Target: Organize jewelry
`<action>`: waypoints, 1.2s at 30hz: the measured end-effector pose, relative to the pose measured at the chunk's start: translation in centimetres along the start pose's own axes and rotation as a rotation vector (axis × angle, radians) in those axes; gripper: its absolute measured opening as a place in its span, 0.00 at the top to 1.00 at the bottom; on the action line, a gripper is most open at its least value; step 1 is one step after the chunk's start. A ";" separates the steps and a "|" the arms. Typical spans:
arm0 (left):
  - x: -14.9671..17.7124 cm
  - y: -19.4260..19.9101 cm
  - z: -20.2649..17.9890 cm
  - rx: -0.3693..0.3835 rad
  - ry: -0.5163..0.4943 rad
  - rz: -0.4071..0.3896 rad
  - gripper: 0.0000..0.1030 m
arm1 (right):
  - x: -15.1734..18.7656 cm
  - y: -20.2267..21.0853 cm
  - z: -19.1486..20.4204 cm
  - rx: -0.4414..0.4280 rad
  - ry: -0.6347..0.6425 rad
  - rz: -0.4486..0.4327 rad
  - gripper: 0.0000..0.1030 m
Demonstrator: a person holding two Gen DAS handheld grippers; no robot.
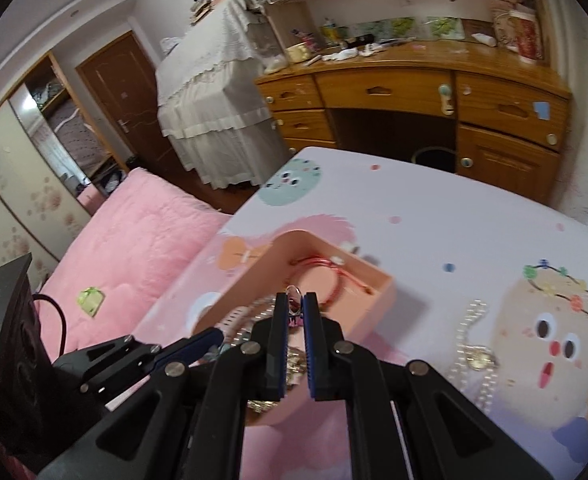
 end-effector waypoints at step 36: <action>3.2 -2.3 -11.1 0.186 -0.092 0.125 0.51 | 7.6 2.6 -12.8 0.385 0.062 0.132 0.35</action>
Point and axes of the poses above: each gripper's, at about its wrist camera, not at the fingertips, and y roughly against the way its jaws point, z to its left, x to its underside, the point moved 5 cm from there along -y, roughly the way its jaws point, and after that the axes turned 1 degree about -z, right-handed, at the moved point
